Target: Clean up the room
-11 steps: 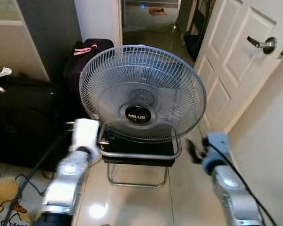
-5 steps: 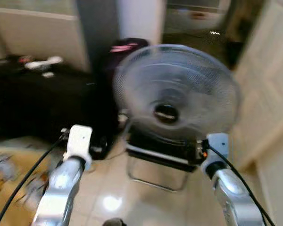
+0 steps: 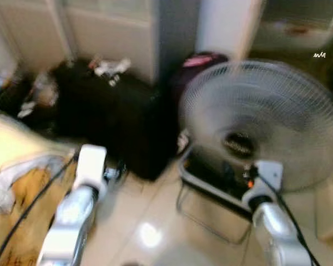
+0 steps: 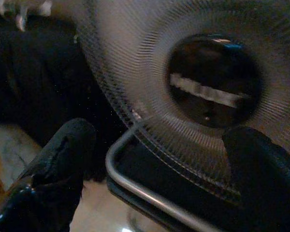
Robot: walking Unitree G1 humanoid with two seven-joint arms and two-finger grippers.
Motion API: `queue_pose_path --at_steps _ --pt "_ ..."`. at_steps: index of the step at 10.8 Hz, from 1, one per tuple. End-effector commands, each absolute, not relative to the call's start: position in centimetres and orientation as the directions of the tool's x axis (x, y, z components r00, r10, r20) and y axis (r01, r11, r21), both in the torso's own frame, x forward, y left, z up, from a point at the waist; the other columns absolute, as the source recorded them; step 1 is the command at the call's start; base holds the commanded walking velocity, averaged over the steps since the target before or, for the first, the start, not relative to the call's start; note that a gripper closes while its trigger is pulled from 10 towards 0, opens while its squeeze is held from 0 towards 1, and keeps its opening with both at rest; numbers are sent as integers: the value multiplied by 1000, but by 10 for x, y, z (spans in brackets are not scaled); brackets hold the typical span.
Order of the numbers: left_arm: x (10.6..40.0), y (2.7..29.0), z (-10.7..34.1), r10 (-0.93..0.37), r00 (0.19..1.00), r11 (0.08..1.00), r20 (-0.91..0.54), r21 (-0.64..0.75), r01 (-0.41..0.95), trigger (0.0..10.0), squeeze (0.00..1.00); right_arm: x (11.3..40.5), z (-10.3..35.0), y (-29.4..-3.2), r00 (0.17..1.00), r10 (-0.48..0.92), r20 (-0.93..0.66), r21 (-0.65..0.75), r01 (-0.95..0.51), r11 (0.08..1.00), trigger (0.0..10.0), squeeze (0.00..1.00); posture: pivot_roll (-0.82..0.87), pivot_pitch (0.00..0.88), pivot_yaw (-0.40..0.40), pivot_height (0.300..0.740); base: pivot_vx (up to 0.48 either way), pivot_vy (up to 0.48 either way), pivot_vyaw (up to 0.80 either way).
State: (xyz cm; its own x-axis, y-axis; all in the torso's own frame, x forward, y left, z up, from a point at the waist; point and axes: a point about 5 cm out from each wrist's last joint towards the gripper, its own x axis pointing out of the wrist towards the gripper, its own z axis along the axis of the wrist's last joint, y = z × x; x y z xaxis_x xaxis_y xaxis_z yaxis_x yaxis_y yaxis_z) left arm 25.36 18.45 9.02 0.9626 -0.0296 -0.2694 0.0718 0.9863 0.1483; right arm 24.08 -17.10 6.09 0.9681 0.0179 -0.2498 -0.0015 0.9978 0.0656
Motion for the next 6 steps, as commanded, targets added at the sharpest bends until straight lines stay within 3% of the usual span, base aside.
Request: queue_pose_path --at_steps 1,6 --pt "256 185 89 -16 962 986 -272 154 60 10000 0 247 67 -168 977 23 -210 8 -22 1000 10000 1000 -38 0 -9 740 0 0 800" --pt "268 176 97 -74 974 977 -214 180 114 10000 0 255 67 -165 982 1 -190 38 7 999 10000 1000 -25 0 -16 740 0 0 800"
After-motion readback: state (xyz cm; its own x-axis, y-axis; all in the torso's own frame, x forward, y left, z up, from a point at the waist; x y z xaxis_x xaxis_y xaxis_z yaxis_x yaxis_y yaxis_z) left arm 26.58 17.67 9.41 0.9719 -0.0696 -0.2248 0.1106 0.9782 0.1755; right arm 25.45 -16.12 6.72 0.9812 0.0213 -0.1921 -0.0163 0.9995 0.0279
